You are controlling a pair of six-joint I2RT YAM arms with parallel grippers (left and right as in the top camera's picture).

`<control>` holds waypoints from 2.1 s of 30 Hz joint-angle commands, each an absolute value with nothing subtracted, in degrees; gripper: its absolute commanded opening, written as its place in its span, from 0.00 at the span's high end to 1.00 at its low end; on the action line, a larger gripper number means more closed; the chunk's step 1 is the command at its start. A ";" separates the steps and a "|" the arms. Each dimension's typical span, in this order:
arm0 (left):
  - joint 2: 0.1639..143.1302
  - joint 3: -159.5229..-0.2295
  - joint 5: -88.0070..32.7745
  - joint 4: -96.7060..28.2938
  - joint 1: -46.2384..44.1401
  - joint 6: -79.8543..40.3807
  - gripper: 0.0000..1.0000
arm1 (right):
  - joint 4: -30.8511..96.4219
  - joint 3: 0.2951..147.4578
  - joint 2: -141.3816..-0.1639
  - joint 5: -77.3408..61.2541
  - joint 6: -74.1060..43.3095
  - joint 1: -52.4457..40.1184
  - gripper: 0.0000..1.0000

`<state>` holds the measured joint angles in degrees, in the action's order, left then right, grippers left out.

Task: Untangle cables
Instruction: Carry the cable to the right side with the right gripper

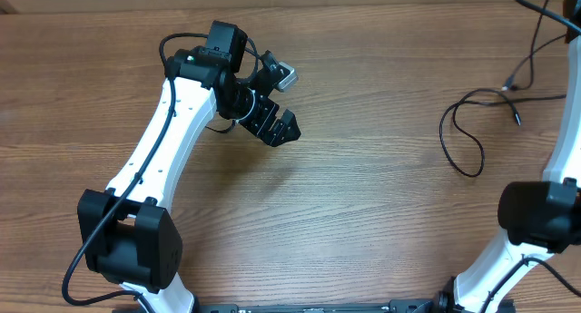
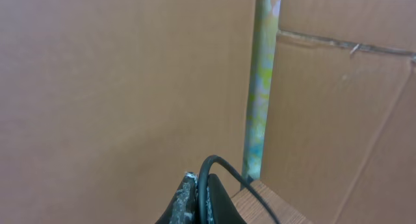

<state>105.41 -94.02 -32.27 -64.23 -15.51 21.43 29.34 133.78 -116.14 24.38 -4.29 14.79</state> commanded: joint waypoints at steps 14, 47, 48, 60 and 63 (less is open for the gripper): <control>105.65 -95.02 -32.38 -64.07 -15.40 22.72 0.00 | 30.57 134.96 -124.03 23.94 -6.02 19.27 0.96; 105.65 -95.02 -23.97 -64.03 -15.40 22.72 0.00 | 41.87 132.49 -133.73 9.23 -6.22 21.71 0.00; 105.65 -95.02 -23.22 -64.03 -15.40 22.72 0.00 | 42.22 132.49 -133.45 8.67 -6.22 21.65 0.00; 105.65 -95.02 -19.90 -64.05 -15.38 22.72 0.00 | 46.85 132.49 -120.86 -4.32 -6.20 21.39 0.00; 105.65 -95.02 -19.90 -64.05 -15.38 22.72 0.00 | 50.54 132.49 -117.03 -7.44 -6.22 21.10 0.00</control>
<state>105.41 -94.02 -20.53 -64.10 -15.51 21.47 49.06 131.98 -124.66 -2.11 -6.00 21.61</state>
